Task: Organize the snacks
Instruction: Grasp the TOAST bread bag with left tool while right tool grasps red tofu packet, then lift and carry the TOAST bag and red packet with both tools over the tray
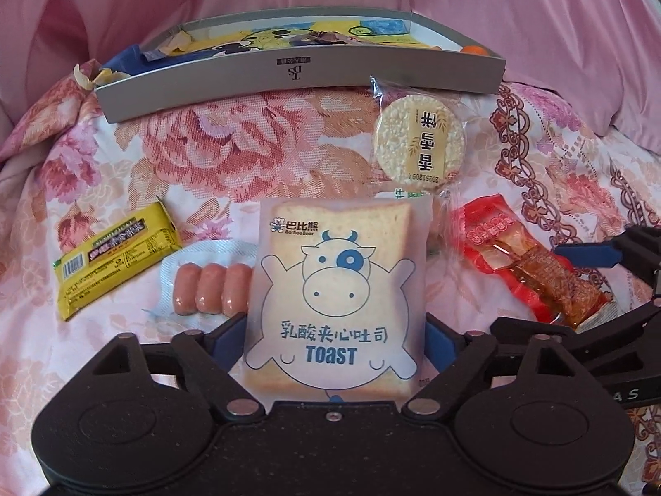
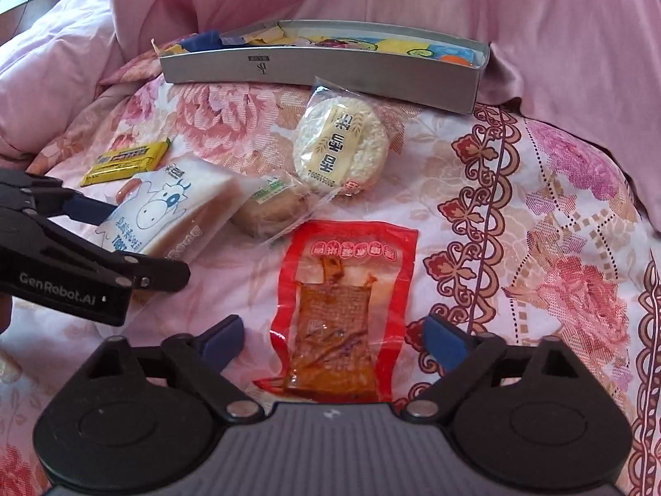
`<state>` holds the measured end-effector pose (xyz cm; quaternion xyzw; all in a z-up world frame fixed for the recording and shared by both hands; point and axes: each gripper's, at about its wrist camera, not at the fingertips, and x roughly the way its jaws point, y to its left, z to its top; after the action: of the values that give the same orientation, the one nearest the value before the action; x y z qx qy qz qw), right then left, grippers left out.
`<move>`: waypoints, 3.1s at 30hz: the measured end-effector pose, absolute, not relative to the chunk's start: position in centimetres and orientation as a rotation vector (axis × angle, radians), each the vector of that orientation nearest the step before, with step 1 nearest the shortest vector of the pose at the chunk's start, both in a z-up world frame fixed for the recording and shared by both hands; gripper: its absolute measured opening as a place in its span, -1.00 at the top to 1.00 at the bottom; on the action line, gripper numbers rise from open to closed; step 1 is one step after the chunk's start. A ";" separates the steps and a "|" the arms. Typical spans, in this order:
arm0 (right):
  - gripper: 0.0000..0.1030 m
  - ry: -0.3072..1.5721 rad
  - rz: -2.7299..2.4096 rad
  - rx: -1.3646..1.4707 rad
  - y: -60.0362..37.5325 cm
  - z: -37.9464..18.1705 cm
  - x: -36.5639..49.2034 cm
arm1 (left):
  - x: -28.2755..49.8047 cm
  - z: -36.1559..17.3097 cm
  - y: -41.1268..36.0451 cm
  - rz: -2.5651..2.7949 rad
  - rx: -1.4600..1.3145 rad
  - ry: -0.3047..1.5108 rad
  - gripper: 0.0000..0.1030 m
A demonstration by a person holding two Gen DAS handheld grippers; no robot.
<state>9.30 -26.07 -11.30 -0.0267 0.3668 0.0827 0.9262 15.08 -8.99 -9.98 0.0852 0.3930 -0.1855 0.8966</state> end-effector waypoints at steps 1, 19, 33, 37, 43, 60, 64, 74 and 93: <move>-0.70 0.750 0.175 -0.052 -26.0 -11.3 9.3 | 15.0 -9.9 -9.0 -0.378 0.177 0.812 -0.60; -0.53 0.752 0.157 -0.041 -25.7 -11.2 9.0 | 15.0 -9.8 -9.0 -0.346 0.113 0.859 -0.46; -0.14 0.707 0.145 -0.196 -24.1 -11.0 8.1 | 14.3 -9.2 -8.5 -0.328 0.040 0.894 -0.35; -0.07 0.681 0.144 -0.281 -23.4 -10.8 7.6 | 13.7 -9.0 -8.3 -0.317 0.008 0.919 -0.34; -0.06 0.647 0.140 -0.379 -22.4 -10.8 7.0 | 13.1 -8.8 -8.2 -0.307 -0.008 0.914 -0.32; -0.06 0.486 0.107 -0.588 -20.9 -10.3 5.1 | 11.6 -7.0 -7.9 -0.296 -0.089 0.832 -0.31; -0.06 0.442 0.088 -0.595 -21.0 -9.8 4.9 | 11.3 -6.3 -7.8 -0.284 -0.091 0.770 -0.31; -0.06 0.358 0.053 -0.591 -21.4 -8.7 4.8 | 11.1 -5.4 -7.4 -0.247 -0.116 0.687 -0.31; -0.07 0.179 -0.029 -0.501 -23.2 -5.5 8.6 | 15.6 -2.0 -8.0 -0.193 -0.198 0.557 -0.31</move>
<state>8.64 -23.23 -5.47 -0.2475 0.0886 -0.0143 0.9647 15.65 -8.02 -2.01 -0.0975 0.2740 -0.0947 0.9521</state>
